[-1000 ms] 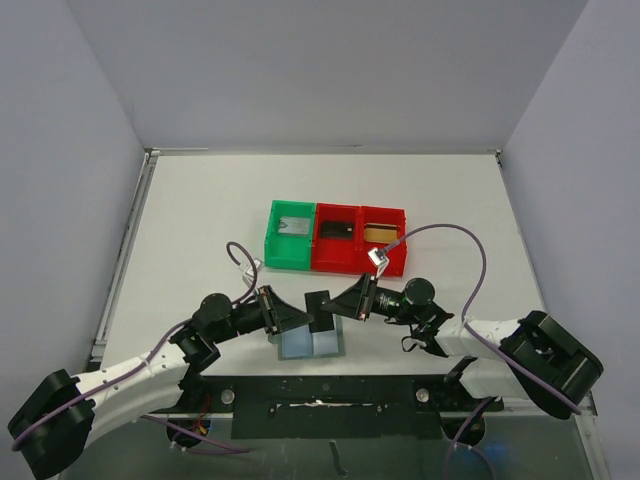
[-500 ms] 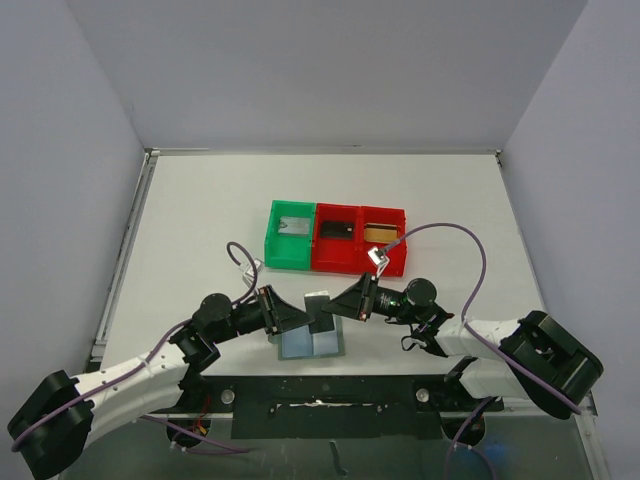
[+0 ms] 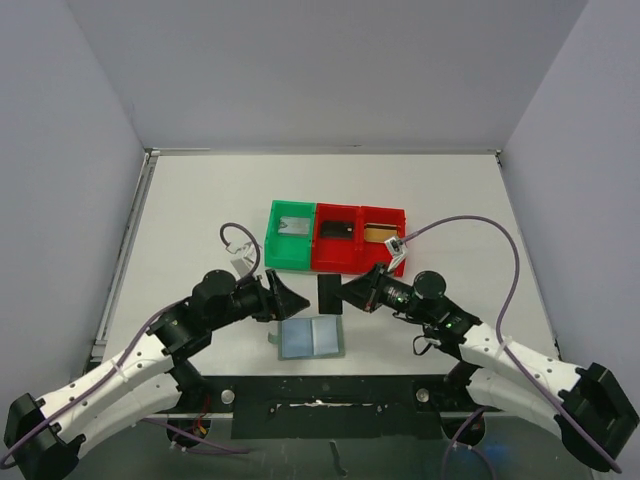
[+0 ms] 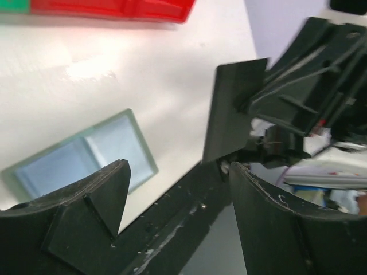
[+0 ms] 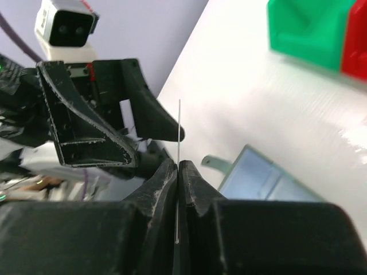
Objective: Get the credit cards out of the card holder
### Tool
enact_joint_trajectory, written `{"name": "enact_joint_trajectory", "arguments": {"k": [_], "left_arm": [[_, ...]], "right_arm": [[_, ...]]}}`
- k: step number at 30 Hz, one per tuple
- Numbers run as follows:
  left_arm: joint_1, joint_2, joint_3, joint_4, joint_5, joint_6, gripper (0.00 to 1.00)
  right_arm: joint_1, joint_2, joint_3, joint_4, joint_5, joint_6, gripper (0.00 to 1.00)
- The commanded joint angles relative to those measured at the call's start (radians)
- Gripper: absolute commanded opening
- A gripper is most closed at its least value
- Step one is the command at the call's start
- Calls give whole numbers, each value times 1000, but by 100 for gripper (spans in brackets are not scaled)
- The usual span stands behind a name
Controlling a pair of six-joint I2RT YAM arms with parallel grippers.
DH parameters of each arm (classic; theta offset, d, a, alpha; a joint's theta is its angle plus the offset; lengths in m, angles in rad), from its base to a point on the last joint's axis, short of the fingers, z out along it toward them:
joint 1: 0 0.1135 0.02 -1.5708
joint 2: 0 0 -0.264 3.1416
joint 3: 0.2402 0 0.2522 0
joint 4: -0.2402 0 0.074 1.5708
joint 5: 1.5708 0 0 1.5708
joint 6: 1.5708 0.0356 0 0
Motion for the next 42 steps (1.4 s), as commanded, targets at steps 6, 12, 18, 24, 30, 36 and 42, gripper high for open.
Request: {"name": "enact_joint_trajectory", "arguments": {"k": [6, 12, 18, 24, 30, 36, 42], "left_arm": [[91, 56, 184, -377, -165, 302, 71], [338, 78, 217, -424, -63, 376, 73], [439, -24, 280, -453, -173, 425, 73], [442, -104, 233, -417, -267, 444, 74], [443, -116, 225, -407, -266, 440, 74], [444, -129, 225, -412, -276, 440, 74], [445, -143, 225, -403, -271, 442, 74]], "right_arm": [[151, -231, 205, -540, 621, -507, 0], [304, -141, 327, -598, 908, -857, 0], [408, 56, 410, -502, 1108, -1264, 0], [225, 169, 475, -399, 857, -1360, 0], [72, 317, 590, -438, 547, -1408, 0], [1, 464, 702, -509, 423, -1512, 0], [-23, 585, 777, -569, 412, -1659, 0]]}}
